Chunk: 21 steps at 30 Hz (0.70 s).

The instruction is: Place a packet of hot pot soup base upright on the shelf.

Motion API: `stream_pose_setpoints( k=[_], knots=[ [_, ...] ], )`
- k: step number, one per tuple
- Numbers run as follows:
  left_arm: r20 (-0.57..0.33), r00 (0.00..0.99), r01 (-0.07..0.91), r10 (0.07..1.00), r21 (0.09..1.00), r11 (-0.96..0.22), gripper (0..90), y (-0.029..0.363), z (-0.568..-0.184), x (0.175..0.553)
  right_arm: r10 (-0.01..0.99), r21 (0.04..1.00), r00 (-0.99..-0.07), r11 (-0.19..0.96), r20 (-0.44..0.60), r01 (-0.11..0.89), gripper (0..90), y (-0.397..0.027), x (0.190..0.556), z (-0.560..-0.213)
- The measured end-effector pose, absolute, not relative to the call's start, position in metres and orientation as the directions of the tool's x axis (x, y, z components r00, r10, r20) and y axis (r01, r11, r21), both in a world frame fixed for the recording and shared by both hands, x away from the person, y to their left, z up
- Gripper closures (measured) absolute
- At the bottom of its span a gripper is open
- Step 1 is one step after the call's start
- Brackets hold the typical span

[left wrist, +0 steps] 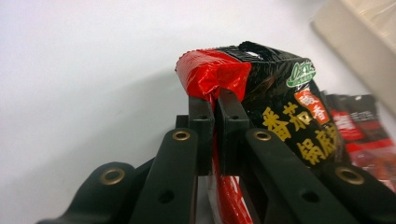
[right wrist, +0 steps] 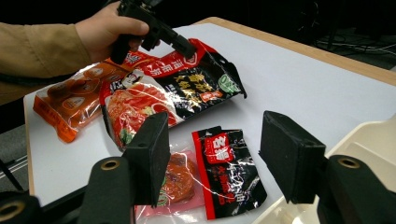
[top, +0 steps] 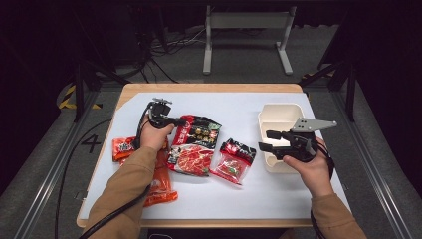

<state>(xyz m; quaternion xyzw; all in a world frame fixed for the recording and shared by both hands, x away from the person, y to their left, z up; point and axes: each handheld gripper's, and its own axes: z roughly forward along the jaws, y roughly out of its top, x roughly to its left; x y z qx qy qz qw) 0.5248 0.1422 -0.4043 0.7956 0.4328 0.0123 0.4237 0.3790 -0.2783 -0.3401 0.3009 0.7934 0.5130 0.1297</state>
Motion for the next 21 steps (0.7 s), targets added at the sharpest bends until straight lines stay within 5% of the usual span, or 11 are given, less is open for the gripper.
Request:
stream_pose_setpoints(
  k=[11, 21],
  knots=[
    [-0.310, 0.689, 0.574, 0.656, 0.786, -0.231, 87.8, 0.140, -0.362, 0.495, 0.611, 0.904, -0.784, 0.265, 0.112, 0.336, 46.2, -0.283, 0.375, -0.334],
    [-0.186, 0.760, 0.416, 0.623, 0.875, -0.246, 88.2, 0.138, -0.324, 0.460, 0.605, 0.906, -0.787, 0.260, 0.118, 0.335, 48.1, -0.283, 0.373, -0.330]
  ],
)
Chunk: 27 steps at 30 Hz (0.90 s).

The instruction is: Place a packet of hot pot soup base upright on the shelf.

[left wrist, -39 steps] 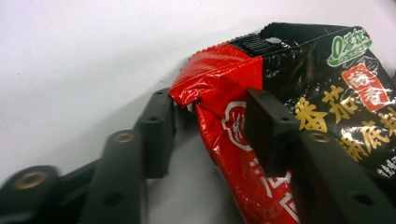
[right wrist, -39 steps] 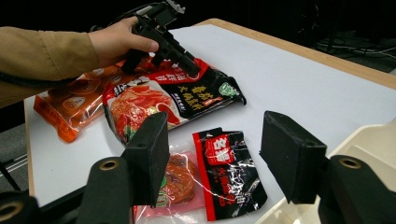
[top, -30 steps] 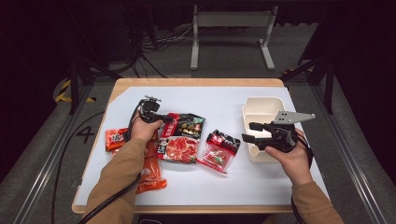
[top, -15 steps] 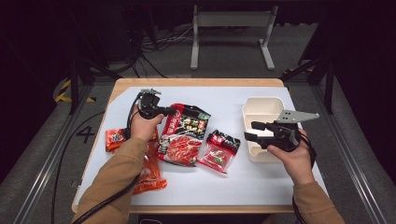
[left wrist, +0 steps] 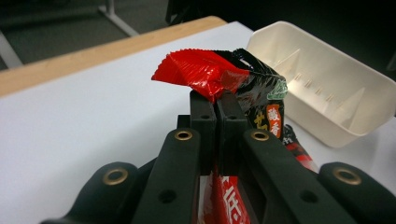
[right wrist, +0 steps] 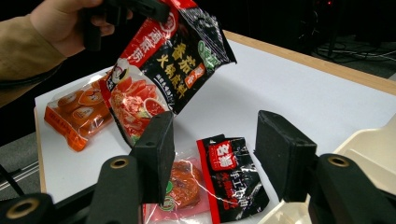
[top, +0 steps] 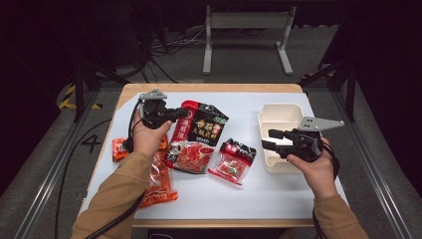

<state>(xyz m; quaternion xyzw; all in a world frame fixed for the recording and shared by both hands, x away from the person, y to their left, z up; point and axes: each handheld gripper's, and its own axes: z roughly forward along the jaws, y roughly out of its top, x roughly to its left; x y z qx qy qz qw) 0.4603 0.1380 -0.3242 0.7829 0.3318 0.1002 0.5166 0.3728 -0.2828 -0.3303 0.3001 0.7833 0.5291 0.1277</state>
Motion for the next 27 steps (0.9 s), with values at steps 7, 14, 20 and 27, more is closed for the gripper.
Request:
stream_pose_setpoints(
  k=[7, 14, 20, 27],
  knots=[
    [-0.104, 0.765, 0.330, 0.636, 0.911, -0.248, 88.2, 0.134, -0.306, 0.441, 0.591, 0.911, -0.799, 0.262, 0.109, 0.318, 48.1, -0.276, 0.371, -0.329],
    [-0.095, 0.778, 0.286, 0.621, 0.934, -0.215, 88.2, 0.132, -0.293, 0.428, 0.562, 0.910, -0.817, 0.258, 0.132, 0.324, 47.5, -0.261, 0.377, -0.327],
    [-0.087, 0.803, 0.257, 0.589, 0.943, -0.211, 88.1, 0.124, -0.286, 0.419, 0.524, 0.904, -0.841, 0.281, 0.138, 0.323, 47.3, -0.242, 0.387, -0.319],
    [-0.081, 0.838, 0.219, 0.539, 0.956, -0.197, 88.2, 0.116, -0.278, 0.405, 0.483, 0.903, -0.859, 0.272, 0.170, 0.332, 46.5, -0.229, 0.401, -0.318]
  ],
)
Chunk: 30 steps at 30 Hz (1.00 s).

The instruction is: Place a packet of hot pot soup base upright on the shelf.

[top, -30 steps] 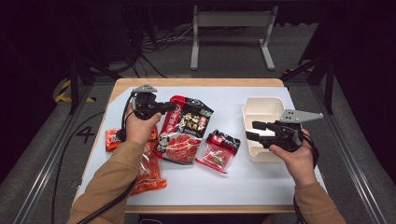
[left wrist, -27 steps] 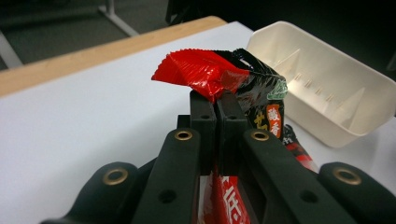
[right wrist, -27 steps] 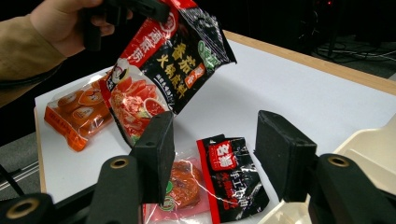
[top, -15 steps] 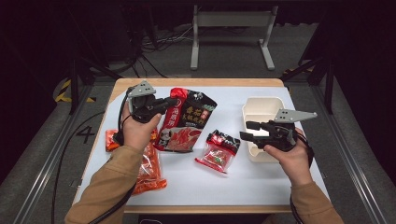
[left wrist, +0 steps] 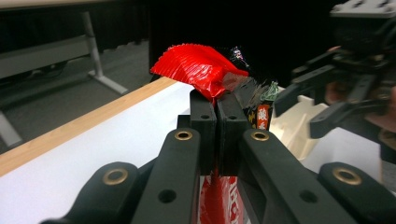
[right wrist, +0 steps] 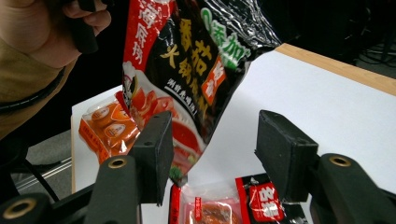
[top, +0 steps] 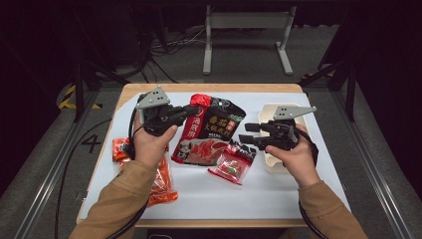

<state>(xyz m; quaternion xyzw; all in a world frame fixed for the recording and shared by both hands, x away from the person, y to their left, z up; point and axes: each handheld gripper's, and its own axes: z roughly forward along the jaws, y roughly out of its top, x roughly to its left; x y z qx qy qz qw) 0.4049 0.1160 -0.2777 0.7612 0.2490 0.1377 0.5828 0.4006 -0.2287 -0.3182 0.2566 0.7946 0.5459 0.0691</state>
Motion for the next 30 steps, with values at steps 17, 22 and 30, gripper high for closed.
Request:
stream_pose_setpoints(
  k=[17, 22, 30],
  knots=[
    [-0.091, 0.875, 0.183, 0.475, 0.972, -0.151, 88.1, 0.101, -0.274, 0.390, 0.346, 0.911, -0.889, 0.173, 0.301, 0.375, 45.2, -0.211, 0.407, -0.318],
    [-0.096, 0.883, 0.180, 0.459, 0.973, -0.142, 88.1, 0.098, -0.275, 0.389, 0.338, 0.909, -0.892, 0.181, 0.300, 0.375, 45.3, -0.207, 0.408, -0.318],
    [-0.103, 0.893, 0.182, 0.439, 0.973, -0.142, 88.1, 0.093, -0.277, 0.386, 0.313, 0.916, -0.909, 0.200, 0.276, 0.347, 55.5, -0.198, 0.410, -0.319]
  ],
)
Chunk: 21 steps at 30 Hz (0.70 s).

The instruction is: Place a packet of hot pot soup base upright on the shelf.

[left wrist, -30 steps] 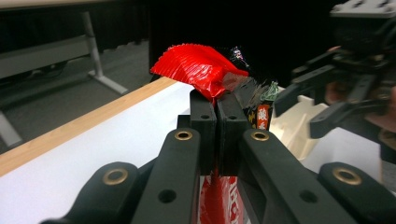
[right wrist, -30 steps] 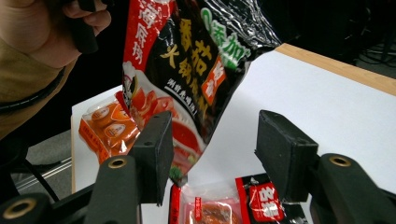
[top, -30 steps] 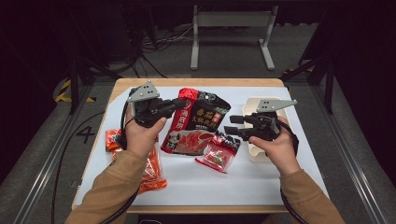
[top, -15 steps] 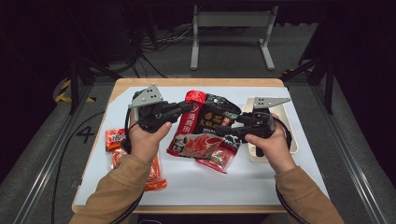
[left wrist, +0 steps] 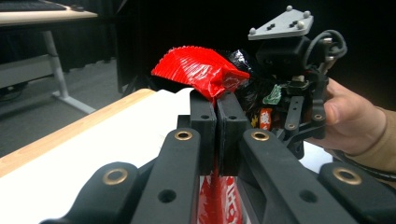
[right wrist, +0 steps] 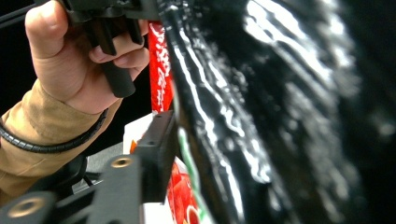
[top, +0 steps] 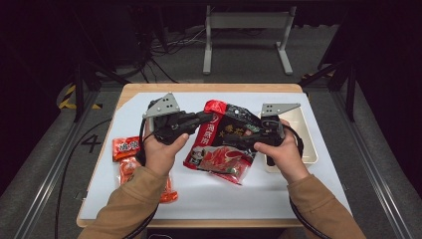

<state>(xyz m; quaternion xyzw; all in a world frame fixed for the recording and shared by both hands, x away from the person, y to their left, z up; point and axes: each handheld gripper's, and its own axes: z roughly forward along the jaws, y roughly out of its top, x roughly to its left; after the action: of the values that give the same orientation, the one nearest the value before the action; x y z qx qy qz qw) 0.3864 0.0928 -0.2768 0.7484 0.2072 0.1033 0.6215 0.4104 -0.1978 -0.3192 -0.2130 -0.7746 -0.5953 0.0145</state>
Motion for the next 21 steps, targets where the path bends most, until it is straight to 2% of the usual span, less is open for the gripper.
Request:
stream_pose_setpoints(
  k=[3, 4, 12, 21],
  knots=[
    [-0.100, 0.896, 0.177, 0.433, 0.974, -0.142, 88.0, 0.093, -0.277, 0.386, 0.321, 0.919, -0.915, 0.224, 0.246, 0.325, 69.3, -0.200, 0.411, -0.317],
    [-0.098, 0.895, 0.176, 0.434, 0.974, -0.144, 87.9, 0.093, -0.276, 0.386, 0.321, 0.919, -0.917, 0.233, 0.237, 0.319, 71.3, -0.201, 0.411, -0.316],
    [-0.090, 0.893, 0.169, 0.440, 0.975, -0.144, 86.3, 0.093, -0.276, 0.385, 0.338, 0.921, -0.928, 0.290, 0.155, 0.260, 78.5, -0.202, 0.410, -0.305],
    [-0.081, 0.891, 0.163, 0.446, 0.975, -0.150, 78.9, 0.094, -0.276, 0.385, 0.362, 0.920, -0.929, 0.331, 0.081, 0.209, 84.9, -0.207, 0.409, -0.289]
  ],
)
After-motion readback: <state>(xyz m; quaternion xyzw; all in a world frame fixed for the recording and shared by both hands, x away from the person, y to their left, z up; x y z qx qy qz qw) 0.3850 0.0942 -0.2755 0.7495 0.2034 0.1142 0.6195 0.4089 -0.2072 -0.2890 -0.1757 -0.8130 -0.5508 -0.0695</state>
